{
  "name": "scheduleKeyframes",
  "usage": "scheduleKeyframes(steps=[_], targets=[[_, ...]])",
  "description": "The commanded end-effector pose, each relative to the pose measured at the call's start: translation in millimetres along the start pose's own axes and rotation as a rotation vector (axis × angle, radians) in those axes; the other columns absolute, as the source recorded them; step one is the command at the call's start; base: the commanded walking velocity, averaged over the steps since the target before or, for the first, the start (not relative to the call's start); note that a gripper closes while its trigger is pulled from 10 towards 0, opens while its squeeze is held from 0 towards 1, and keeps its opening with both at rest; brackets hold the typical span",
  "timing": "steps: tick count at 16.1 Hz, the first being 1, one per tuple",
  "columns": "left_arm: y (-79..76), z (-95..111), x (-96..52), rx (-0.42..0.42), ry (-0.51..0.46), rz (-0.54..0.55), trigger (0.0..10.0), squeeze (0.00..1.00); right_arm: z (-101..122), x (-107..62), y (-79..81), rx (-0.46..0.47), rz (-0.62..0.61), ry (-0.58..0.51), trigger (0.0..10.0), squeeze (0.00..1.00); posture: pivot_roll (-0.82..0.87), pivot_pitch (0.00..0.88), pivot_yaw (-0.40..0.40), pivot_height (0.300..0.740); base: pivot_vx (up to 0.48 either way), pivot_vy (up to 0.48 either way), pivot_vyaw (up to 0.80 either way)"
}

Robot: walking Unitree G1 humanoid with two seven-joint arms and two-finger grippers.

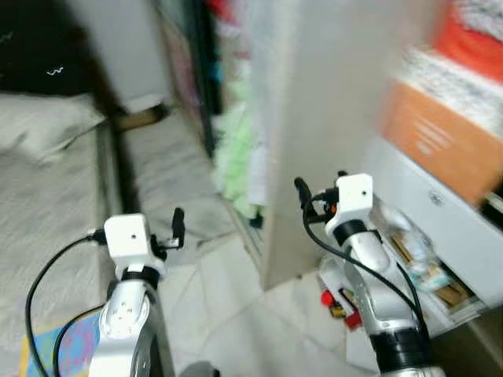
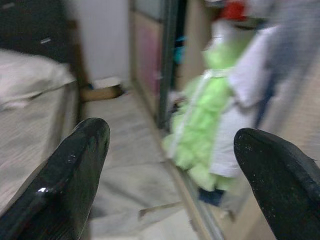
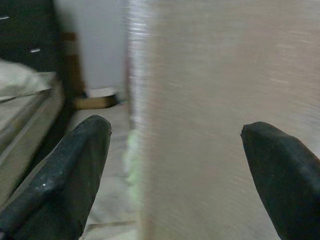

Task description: Clean up the room

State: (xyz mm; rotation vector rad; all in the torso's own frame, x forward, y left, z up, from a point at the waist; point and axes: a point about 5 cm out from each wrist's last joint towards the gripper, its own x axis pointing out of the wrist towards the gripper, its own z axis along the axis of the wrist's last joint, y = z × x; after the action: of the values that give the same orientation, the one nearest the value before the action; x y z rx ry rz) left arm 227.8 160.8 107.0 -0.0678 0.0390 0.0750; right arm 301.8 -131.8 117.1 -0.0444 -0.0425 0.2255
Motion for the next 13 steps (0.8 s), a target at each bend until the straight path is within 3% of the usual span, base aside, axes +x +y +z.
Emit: scheduleKeyframes(steps=[1, 7, 13], targets=[[6.3, 4, -0.5, 0.021, -0.018, 0.030, 10.0, 0.00, 6, 6.6, 11.2, 0.015, 0.047, -0.017, 10.0, 0.00, 0.05, 0.000, -0.059, 0.740, 0.000, 0.000, 0.80], [5.5, 7, 2.2, 0.014, -0.024, 0.027, 10.0, 0.00, 6, 10.3, 22.9, 0.018, 0.094, -0.026, 10.0, 0.00, 0.04, 0.007, -0.048, 0.740, 0.000, 0.000, 0.80], [4.1, 9, 5.4, 0.019, -0.023, 0.008, 10.0, 0.00, 8, 13.6, 20.4, 0.022, 0.091, -0.034, 10.0, 0.00, 0.04, 0.017, -0.040, 0.740, 0.000, 0.000, 0.80]])
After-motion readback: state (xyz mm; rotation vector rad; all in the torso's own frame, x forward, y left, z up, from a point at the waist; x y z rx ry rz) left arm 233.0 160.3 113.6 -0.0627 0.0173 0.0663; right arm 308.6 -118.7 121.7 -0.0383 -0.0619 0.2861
